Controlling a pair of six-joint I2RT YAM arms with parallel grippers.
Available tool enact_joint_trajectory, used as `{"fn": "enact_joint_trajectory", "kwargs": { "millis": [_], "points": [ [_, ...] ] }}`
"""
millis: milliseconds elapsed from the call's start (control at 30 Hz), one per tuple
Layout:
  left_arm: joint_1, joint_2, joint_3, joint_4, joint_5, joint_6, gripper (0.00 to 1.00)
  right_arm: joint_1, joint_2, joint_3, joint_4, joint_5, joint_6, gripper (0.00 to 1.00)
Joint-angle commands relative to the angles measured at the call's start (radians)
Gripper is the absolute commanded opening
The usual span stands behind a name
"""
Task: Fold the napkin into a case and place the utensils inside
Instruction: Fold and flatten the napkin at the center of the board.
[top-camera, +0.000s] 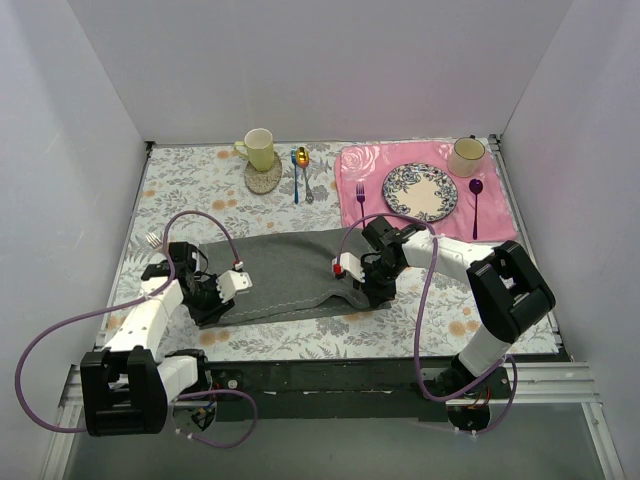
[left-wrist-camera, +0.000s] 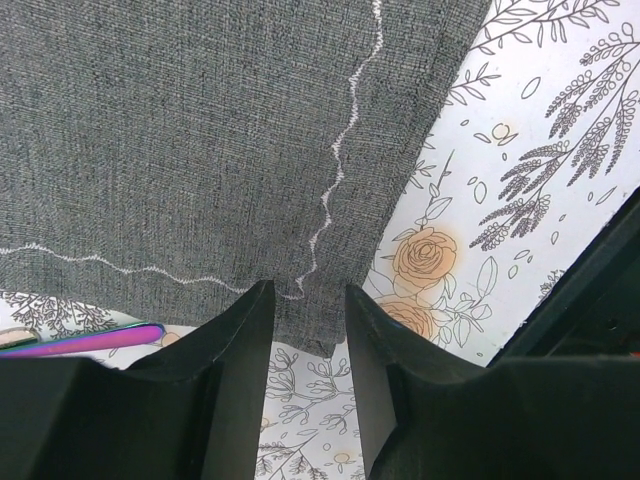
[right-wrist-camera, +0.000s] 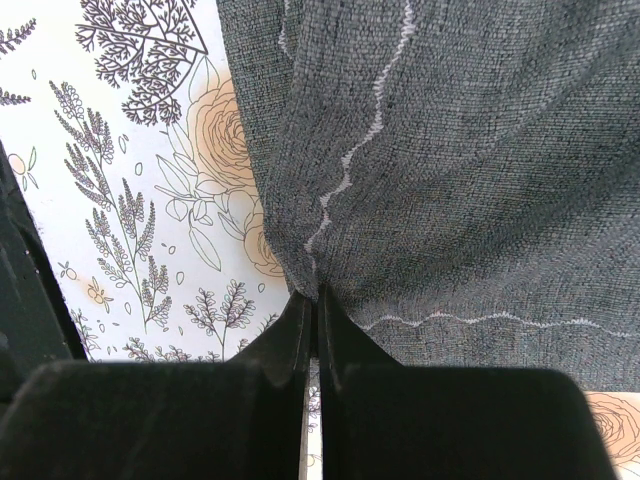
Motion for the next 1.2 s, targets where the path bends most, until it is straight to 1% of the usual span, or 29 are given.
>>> {"fn": "enact_joint_trajectory", "kwargs": {
  "millis": [0, 233, 267, 467, 567, 600, 700, 733, 800, 833, 900, 1167],
  "points": [
    [-0.018, 0.010, 0.001, 0.010, -0.001, -0.008, 0.35, -0.008, 0.017, 0.015, -0.016, 0.022, -0.009, 0.01],
    [-0.026, 0.021, 0.009, -0.006, 0.003, 0.001, 0.40, -0.006, 0.022, 0.020, -0.018, 0.022, -0.008, 0.01],
    [-0.056, 0.025, 0.007, -0.003, -0.001, -0.004, 0.41, -0.006, 0.023, 0.024, -0.018, 0.023, -0.008, 0.01],
    [-0.083, 0.044, -0.005, 0.028, -0.044, -0.004, 0.40, -0.006, 0.025, 0.023, -0.019, 0.022, -0.009, 0.01],
    [-0.086, 0.036, -0.002, 0.039, -0.047, -0.004, 0.30, -0.006, 0.023, 0.024, -0.021, 0.020, -0.009, 0.01],
    [-0.086, 0.036, 0.001, 0.036, -0.044, -0.005, 0.25, -0.006, 0.025, 0.026, -0.021, 0.020, -0.008, 0.01],
    [-0.086, 0.042, 0.024, 0.016, -0.041, -0.008, 0.19, -0.008, 0.026, 0.028, -0.024, 0.022, -0.011, 0.01],
    [-0.086, 0.041, 0.029, 0.013, -0.041, -0.010, 0.14, -0.008, 0.025, 0.028, -0.025, 0.022, -0.011, 0.01],
    [-0.086, 0.038, 0.039, 0.004, -0.044, -0.007, 0.10, -0.008, 0.025, 0.031, -0.031, 0.022, -0.014, 0.01],
    [-0.086, 0.035, 0.041, -0.001, -0.047, 0.001, 0.05, -0.006, 0.022, 0.034, -0.033, 0.019, -0.012, 0.01],
    [-0.086, 0.025, 0.055, -0.018, -0.058, 0.006, 0.00, -0.006, 0.017, 0.040, -0.047, 0.016, -0.011, 0.01],
    [-0.086, -0.002, 0.104, -0.107, -0.086, 0.042, 0.00, -0.006, -0.040, 0.066, -0.105, -0.007, -0.011, 0.01]
  ]
}}
